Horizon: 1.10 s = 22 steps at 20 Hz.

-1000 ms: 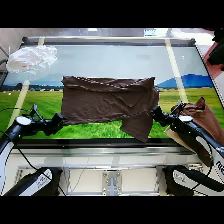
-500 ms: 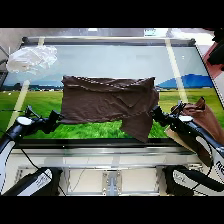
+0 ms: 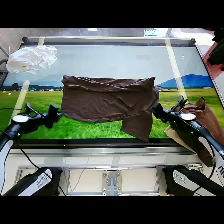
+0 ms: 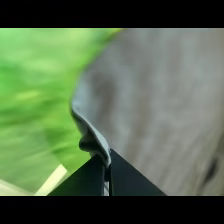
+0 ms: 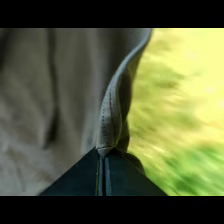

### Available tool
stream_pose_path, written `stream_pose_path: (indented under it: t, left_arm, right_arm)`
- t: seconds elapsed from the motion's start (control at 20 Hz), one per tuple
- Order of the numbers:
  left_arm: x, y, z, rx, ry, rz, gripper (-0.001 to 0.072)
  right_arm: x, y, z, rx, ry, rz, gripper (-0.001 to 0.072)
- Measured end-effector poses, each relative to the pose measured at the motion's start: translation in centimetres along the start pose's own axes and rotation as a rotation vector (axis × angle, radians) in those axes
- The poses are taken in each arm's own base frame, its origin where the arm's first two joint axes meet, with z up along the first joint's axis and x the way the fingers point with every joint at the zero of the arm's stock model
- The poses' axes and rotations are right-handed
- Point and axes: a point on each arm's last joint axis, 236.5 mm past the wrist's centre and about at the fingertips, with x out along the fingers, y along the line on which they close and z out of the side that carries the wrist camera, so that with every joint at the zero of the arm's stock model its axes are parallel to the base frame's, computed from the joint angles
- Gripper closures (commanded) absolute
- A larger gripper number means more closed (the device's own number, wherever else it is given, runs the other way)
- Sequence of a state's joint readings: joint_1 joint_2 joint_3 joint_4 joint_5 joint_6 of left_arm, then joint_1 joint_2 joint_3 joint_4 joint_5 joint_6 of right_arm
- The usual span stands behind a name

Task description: Fold the shirts.

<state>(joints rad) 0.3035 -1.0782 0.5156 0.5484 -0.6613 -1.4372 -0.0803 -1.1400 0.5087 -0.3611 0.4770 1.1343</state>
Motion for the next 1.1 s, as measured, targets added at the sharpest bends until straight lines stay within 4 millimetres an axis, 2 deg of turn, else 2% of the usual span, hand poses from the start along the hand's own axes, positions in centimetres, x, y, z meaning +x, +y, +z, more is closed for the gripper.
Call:
stream_pose_path:
  t: [0.05, 0.15, 0.25, 0.3, 0.4, 0.55, 0.65, 0.75, 0.8, 0.85, 0.9, 1.0, 1.1]
  left_arm:
    - [-1.1, -2.9, 1.7, 0.050, -0.058, -0.090, 0.0692]
    - [-5.3, -10.1, 5.2, 0.219, -0.198, -0.292, 0.0692]
    - [-12.1, -17.6, 7.3, 0.436, -0.357, -0.477, 0.0692]
    - [-16.1, -21.1, 7.5, 0.548, -0.441, -0.550, 0.0692]
    - [-23.9, -26.6, 6.7, 0.764, -0.606, -0.639, 0.0693]
    - [-33.2, -32.0, 3.4, 1.035, -0.786, -0.644, 0.0693]
    - [-37.3, -33.7, 1.6, 1.145, -0.862, -0.584, 0.0694]
    - [-40.1, -34.6, 0.5, 1.207, -0.916, -0.518, 0.0694]
    - [-41.0, -34.7, 0.2, 1.225, -0.928, -0.482, 0.0694]
    - [-41.2, -34.6, 0.1, 1.233, -0.923, -0.451, 0.0694]
    - [-40.7, -34.1, 0.3, 1.232, -0.892, -0.416, 0.0694]
    - [-37.8, -32.6, 1.4, 1.204, -0.768, -0.353, 0.0694]
    - [-33.2, -30.2, 3.4, 1.149, -0.608, -0.296, 0.0694]
  right_arm:
    - [-0.9, 1.7, 0.7, -0.074, -0.014, 0.032, 0.0687]
    - [-4.1, 6.2, 2.3, -0.263, -0.061, 0.104, 0.0687]
    - [-8.6, 10.9, 3.7, -0.430, -0.137, 0.166, 0.0688]
    - [-11.4, 13.3, 4.3, -0.504, -0.188, 0.194, 0.0688]
    - [-18.5, 18.3, 5.3, -0.645, -0.335, 0.247, 0.0689]
    - [-31.1, 24.6, 5.3, -0.805, -0.609, 0.315, 0.0689]
    - [-38.7, 27.6, 4.4, -0.879, -0.774, 0.351, 0.0689]
    - [-43.9, 29.3, 3.9, -0.928, -0.895, 0.357, 0.0689]
    - [-45.5, 29.9, 4.0, -0.940, -0.938, 0.354, 0.0688]
    - [-46.3, 30.4, 4.4, -0.945, -0.957, 0.348, 0.0688]
    - [-45.9, 30.5, 5.2, -0.946, -0.953, 0.331, 0.0688]
    - [-42.9, 30.4, 7.6, -0.935, -0.890, 0.280, 0.0688]
    - [-37.5, 29.6, 10.4, -0.909, -0.772, 0.220, 0.0688]
